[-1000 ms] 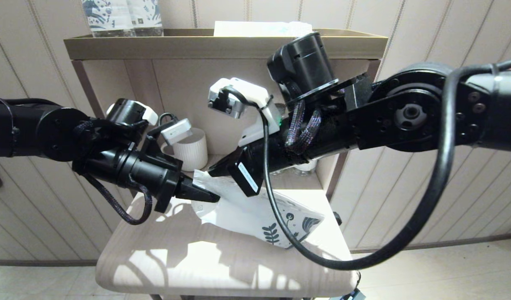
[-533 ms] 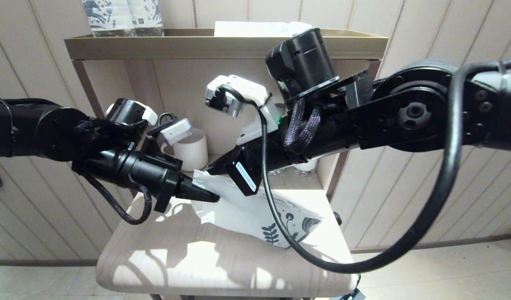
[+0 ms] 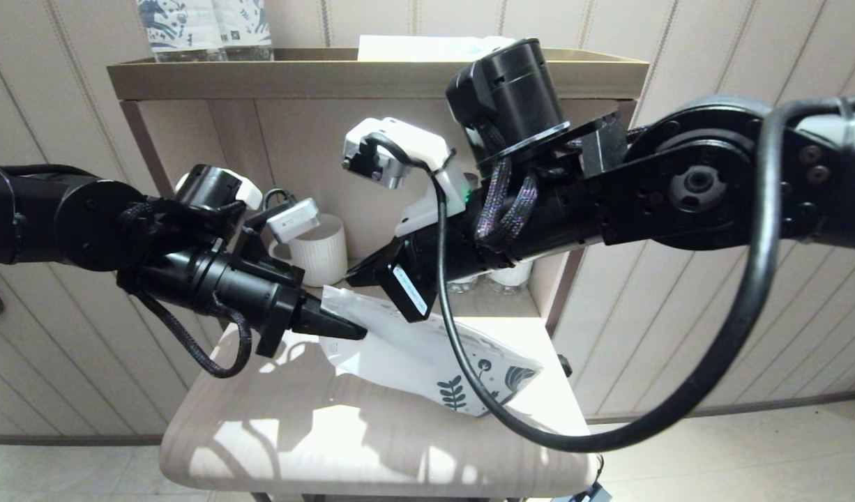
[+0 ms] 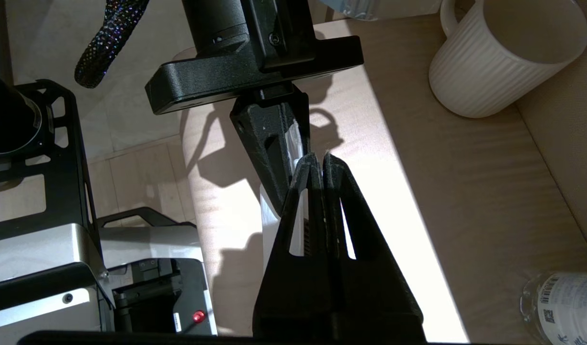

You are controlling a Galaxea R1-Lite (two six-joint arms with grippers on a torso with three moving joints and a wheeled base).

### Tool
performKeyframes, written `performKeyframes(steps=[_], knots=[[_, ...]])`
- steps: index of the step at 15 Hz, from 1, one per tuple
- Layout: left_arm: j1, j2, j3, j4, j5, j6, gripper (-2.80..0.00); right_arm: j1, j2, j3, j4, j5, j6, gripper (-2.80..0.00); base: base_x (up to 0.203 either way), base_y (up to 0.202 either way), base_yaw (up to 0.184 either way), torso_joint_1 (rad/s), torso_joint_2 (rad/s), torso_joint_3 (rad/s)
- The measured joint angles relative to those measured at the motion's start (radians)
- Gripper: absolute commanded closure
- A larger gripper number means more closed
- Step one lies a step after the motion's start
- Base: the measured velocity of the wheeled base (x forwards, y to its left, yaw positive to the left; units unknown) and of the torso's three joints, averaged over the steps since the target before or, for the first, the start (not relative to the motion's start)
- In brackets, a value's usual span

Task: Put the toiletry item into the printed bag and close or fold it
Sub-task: Close the strorage bag and place it on the desk

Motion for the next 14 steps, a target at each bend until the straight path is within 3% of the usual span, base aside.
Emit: performKeyframes(steps=[2, 3, 5, 6, 14], knots=[[0.000, -0.001, 0.002, 0.000, -0.001, 0.001, 0.00, 0.004, -0.001, 0.001, 0.009, -0.001, -0.016, 0.00, 0.000, 0.000, 0.000, 0.000, 0.00, 0.000], [0.000, -0.001, 0.003, 0.000, 0.000, 0.001, 0.00, 0.008, -0.002, 0.004, 0.014, -0.003, -0.020, -2.80, 0.000, 0.000, 0.000, 0.000, 0.00, 0.000], [0.000, -0.002, 0.003, 0.000, 0.000, 0.000, 0.00, 0.019, -0.006, 0.016, 0.016, -0.027, -0.033, -2.80, 0.000, 0.000, 0.000, 0.000, 0.00, 0.000], [0.000, -0.002, 0.003, 0.000, -0.001, 0.001, 0.00, 0.022, -0.007, 0.013, 0.018, -0.034, -0.038, 0.00, 0.000, 0.000, 0.000, 0.000, 0.00, 0.000], [0.000, -0.003, 0.005, 0.000, -0.002, 0.001, 0.00, 0.027, -0.003, 0.004, 0.022, -0.036, -0.040, 0.00, 0.000, 0.000, 0.000, 0.000, 0.00, 0.000]])
